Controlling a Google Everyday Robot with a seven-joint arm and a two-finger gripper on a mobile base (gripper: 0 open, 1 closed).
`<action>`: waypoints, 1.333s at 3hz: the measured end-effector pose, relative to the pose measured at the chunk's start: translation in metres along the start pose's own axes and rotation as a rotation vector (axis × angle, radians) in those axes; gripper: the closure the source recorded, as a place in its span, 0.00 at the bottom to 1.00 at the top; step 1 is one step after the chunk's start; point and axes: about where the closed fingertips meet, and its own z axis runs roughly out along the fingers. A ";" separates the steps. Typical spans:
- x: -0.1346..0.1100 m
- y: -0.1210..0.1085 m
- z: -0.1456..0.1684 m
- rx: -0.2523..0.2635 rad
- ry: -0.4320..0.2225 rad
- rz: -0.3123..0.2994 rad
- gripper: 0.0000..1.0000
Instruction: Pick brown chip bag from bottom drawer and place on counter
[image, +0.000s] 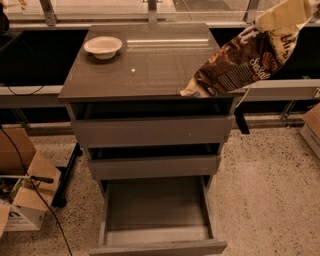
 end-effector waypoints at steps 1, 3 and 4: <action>-0.013 -0.009 0.016 0.025 -0.025 -0.015 1.00; -0.041 -0.046 0.087 0.062 -0.074 -0.025 1.00; -0.042 -0.069 0.130 0.084 -0.088 -0.014 1.00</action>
Offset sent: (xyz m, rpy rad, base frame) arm 0.1055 0.0473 -0.0084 0.0164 -0.1188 -0.0437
